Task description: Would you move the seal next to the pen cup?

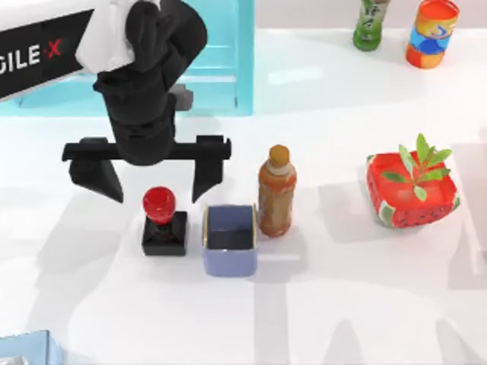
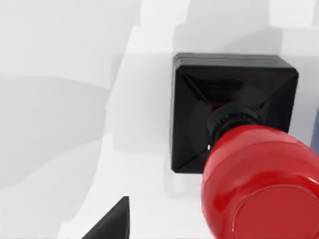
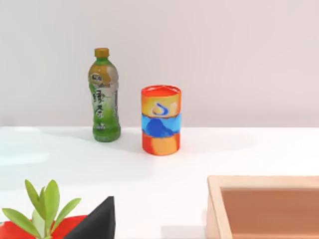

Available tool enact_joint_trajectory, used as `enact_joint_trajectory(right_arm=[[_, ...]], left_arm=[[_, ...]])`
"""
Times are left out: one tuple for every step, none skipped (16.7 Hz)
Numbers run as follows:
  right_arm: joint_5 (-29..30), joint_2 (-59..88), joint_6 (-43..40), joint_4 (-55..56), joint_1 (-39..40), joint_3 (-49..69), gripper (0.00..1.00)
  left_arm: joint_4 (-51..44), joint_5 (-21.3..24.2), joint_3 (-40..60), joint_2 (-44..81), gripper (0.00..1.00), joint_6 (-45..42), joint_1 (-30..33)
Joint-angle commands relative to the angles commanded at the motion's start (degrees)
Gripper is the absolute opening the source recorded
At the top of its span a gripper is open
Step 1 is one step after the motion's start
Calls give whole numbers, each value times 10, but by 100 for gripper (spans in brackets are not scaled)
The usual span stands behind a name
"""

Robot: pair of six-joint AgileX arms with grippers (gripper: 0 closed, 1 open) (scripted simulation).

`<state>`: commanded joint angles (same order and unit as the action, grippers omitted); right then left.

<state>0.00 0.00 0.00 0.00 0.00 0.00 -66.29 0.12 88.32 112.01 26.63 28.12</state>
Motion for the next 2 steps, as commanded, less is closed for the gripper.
enact_joint_trajectory(right_arm=[[0,0,0,0,0,0,100],[0,0,0,0,0,0,100]], left_arm=[[0,0,0,0,100,0,0],[0,0,0,0,100,0,0]])
